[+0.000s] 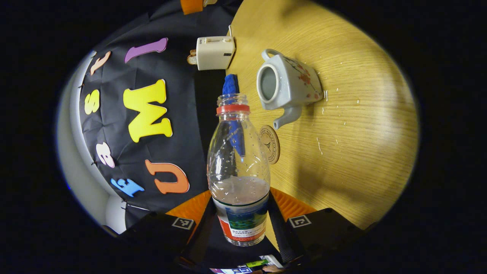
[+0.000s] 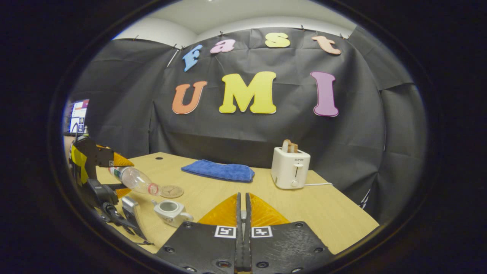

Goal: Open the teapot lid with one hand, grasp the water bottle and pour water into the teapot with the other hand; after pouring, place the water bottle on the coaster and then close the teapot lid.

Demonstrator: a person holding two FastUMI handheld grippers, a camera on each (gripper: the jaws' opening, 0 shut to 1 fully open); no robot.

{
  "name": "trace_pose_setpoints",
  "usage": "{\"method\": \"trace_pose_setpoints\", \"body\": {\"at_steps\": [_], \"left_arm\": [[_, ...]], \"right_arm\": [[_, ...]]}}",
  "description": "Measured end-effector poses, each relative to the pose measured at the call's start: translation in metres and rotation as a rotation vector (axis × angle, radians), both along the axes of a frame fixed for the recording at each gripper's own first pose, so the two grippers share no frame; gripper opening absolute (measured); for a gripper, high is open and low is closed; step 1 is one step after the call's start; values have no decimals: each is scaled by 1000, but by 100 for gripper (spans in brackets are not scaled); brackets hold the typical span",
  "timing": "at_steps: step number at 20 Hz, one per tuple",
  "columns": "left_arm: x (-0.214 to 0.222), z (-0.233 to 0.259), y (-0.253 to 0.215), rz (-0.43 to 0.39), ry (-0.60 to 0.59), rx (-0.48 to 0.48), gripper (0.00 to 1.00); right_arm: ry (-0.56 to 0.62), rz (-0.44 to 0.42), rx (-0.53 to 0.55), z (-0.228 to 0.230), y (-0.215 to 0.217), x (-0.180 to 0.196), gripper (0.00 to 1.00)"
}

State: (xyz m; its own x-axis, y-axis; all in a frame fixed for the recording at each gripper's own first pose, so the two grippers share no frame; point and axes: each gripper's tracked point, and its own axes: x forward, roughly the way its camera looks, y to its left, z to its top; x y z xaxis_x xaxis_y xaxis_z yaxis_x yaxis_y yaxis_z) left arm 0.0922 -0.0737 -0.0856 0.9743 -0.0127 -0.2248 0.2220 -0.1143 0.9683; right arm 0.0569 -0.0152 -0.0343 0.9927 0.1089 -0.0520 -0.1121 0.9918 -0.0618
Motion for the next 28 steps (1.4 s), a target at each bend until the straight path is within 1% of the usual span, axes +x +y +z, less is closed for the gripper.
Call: {"method": "trace_pose_setpoints", "body": {"at_steps": [1,2,3,4,5,11,14,18,24,28], "left_arm": [[1,1,0,2,-1,23,80],[0,4,-1,-2,-7,36,75],[1,5,0,4,-4,49,79],[0,5,0,14,2,69,75],[1,6,0,16,1,94,75],[0,18,-11,8,-22,245,75],[-1,20,-16,3,-27,324,75],[-1,22,-14,21,-18,381,75],[-4,29,-24,19,-27,455,75],[-2,28,-34,15,-8,498,75]], "right_arm": [[2,-3,1,-1,-3,0,0],[3,-8,1,0,-5,0,0],[3,-13,4,1,-7,1,0],[3,-15,9,3,-9,2,0],[2,-15,15,2,-11,1,0],[-12,-38,7,8,-24,2,0],[-28,-46,28,18,-33,-1,0],[-32,-53,58,21,-42,-3,0],[-15,-24,50,19,-32,-5,0],[-6,-10,52,18,-27,-8,0]]}}
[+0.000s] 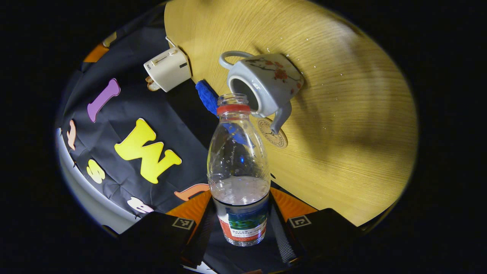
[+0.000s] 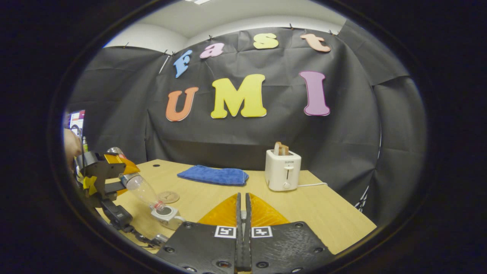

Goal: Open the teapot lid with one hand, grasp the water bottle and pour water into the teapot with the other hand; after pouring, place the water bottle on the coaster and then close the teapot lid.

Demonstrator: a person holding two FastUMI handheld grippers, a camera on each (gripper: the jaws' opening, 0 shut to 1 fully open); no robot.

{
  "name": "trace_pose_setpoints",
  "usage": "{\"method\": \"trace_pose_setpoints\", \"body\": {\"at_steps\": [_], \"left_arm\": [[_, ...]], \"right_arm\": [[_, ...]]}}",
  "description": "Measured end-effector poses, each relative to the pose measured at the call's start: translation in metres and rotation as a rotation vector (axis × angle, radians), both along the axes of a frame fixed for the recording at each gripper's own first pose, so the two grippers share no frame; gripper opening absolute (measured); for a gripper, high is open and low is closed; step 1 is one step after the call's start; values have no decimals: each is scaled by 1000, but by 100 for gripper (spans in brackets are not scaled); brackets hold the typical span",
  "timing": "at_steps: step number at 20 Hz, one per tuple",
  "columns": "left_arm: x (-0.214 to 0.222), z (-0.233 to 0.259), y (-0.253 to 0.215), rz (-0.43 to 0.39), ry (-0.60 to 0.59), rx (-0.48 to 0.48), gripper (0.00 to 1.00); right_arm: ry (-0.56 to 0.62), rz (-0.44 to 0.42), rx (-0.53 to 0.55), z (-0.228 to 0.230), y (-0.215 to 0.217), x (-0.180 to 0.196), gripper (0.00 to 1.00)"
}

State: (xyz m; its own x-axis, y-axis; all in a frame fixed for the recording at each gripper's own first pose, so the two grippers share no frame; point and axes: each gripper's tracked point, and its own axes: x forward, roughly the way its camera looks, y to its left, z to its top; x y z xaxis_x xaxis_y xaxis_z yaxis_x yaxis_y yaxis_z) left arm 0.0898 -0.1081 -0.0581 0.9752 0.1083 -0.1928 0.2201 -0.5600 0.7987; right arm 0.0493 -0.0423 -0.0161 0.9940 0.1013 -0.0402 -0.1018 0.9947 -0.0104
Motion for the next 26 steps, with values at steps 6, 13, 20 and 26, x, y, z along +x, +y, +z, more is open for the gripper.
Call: {"method": "trace_pose_setpoints", "body": {"at_steps": [6,13,20,26], "left_arm": [[-4,-1,-8,6,7,23,75],[-5,0,-5,13,9,25,75],[4,-3,6,1,28,-214,75],[-5,-14,31,72,61,-700,75]], "right_arm": [[-9,26,-4,4,8,-6,0],[-2,40,9,5,8,-8,0],[-3,27,59,11,-6,-8,0],[52,45,150,0,-9,-3,0]]}}
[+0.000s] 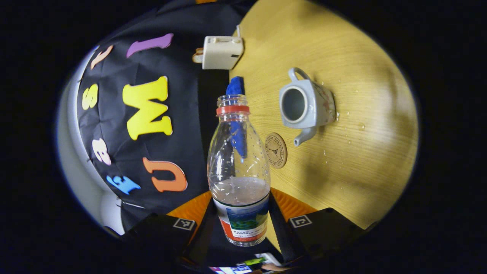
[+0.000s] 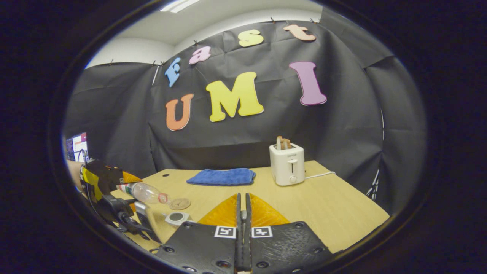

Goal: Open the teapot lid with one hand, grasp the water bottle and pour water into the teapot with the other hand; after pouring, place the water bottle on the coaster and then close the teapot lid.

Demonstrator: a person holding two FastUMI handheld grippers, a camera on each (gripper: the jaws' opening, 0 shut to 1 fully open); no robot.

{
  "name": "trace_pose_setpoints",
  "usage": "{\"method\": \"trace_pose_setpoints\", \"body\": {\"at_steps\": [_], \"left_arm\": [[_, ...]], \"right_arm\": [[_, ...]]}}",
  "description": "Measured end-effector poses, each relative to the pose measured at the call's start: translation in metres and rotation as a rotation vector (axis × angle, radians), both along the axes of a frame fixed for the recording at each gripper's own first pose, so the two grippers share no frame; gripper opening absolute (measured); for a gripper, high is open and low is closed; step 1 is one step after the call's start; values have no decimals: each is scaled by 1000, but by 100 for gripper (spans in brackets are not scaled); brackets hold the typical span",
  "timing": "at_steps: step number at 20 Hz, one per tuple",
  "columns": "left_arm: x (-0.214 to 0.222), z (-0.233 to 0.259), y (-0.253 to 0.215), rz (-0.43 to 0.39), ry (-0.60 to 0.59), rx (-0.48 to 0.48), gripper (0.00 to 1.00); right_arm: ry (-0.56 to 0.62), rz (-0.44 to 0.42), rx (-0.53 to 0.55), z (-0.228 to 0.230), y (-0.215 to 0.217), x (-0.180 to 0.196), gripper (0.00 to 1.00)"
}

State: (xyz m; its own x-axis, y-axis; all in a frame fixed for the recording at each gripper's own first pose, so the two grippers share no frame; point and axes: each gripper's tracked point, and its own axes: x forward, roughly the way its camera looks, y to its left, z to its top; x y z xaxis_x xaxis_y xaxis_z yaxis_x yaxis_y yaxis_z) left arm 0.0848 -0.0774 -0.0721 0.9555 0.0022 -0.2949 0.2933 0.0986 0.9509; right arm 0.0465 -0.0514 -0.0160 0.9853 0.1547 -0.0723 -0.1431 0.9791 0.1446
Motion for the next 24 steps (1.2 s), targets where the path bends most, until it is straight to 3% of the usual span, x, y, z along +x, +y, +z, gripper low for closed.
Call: {"method": "trace_pose_setpoints", "body": {"at_steps": [5,13,22,24], "left_arm": [[11,14,7,39,-5,-452,75],[42,36,6,75,-62,-1003,77],[99,18,-20,112,-119,-1444,79],[114,5,-21,138,-98,-1486,79]], "right_arm": [[26,-5,-15,-11,3,5,0],[38,-10,-65,-21,10,9,0],[-24,-45,-98,-15,4,13,0],[-31,-47,-102,-15,5,14,0]]}}
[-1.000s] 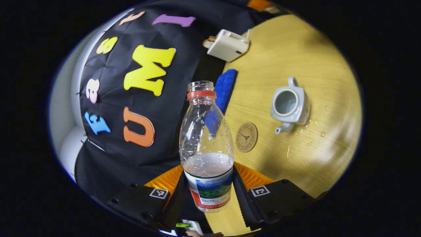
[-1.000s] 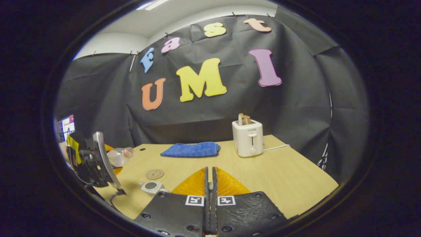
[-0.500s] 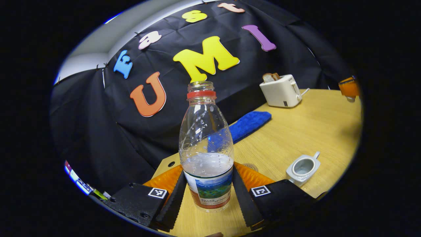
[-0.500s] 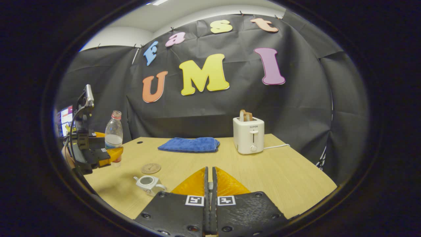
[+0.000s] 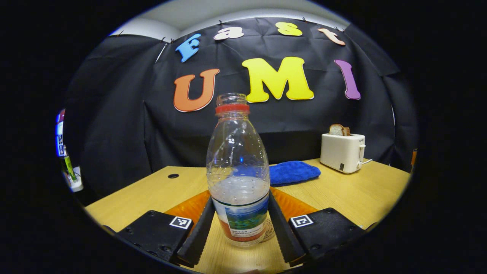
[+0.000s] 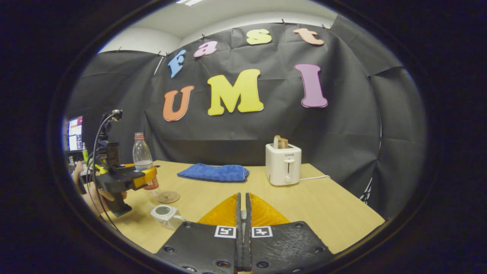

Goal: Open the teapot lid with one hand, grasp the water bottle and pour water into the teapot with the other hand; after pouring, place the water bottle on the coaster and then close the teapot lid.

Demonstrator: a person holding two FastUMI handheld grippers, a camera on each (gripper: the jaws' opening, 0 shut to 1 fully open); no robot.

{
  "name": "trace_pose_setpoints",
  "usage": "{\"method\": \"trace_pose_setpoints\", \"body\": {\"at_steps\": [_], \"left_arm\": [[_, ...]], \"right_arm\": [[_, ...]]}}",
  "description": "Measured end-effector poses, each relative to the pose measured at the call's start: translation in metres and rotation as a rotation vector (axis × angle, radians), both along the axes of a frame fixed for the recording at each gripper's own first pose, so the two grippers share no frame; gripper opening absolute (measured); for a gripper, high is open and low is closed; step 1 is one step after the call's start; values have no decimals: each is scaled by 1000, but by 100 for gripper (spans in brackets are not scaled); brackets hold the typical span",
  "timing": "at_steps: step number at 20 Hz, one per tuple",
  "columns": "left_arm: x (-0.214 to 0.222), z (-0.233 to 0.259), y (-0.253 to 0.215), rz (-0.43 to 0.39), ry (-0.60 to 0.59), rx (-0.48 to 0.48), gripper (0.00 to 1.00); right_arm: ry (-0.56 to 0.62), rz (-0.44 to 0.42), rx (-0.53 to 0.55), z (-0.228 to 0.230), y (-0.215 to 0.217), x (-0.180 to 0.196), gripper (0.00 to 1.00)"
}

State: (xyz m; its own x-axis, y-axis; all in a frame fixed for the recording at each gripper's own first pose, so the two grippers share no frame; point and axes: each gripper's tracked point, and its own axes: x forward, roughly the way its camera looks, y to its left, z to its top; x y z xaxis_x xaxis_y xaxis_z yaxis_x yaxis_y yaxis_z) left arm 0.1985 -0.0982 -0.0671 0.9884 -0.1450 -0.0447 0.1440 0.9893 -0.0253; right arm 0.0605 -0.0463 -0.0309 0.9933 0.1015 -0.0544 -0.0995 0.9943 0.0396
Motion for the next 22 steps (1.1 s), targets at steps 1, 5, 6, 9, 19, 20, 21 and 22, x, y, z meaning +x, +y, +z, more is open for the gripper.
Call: {"method": "trace_pose_setpoints", "body": {"at_steps": [1,5,6,9,19,20,21,22], "left_arm": [[7,-4,1,5,8,-5,79],[20,-8,-6,-27,-8,-25,79],[24,-9,-10,-38,-4,-29,80],[28,-12,-24,-74,10,-17,80],[31,-28,-33,-106,23,59,82],[30,-29,-35,-113,32,57,82],[28,-30,-36,-118,35,53,82],[27,-29,-37,-125,32,47,82]], "right_arm": [[2,3,0,-3,1,1,0],[22,6,-10,-11,3,9,0],[23,9,-12,-13,3,9,0],[30,8,-9,-16,3,12,0],[40,10,-17,-22,5,15,0],[41,12,-21,-22,6,15,0],[38,12,-25,-21,6,14,0],[36,13,-30,-19,7,15,0]]}}
